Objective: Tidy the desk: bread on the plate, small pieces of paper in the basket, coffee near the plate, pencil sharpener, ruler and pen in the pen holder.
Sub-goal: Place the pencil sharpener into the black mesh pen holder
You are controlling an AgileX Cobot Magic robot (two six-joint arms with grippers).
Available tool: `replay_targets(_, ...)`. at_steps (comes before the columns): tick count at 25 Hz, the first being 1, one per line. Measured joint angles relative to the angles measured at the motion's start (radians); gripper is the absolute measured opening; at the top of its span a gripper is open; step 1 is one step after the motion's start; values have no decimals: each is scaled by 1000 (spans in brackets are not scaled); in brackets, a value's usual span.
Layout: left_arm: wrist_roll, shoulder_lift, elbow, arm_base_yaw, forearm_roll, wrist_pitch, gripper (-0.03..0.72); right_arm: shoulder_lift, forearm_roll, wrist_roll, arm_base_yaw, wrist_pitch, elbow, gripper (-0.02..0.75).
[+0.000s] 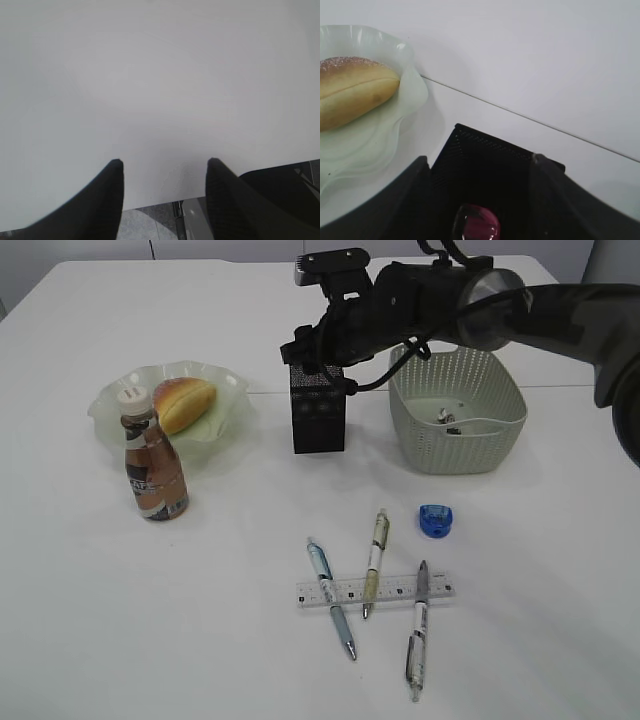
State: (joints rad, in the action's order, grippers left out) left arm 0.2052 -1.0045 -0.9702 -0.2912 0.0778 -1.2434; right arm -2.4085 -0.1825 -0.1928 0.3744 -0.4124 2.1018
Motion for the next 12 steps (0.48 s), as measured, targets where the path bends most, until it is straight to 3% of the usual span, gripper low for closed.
replay_targets(12,0,0,0,0,0,0,380,70,6,0,0,-221,69,488)
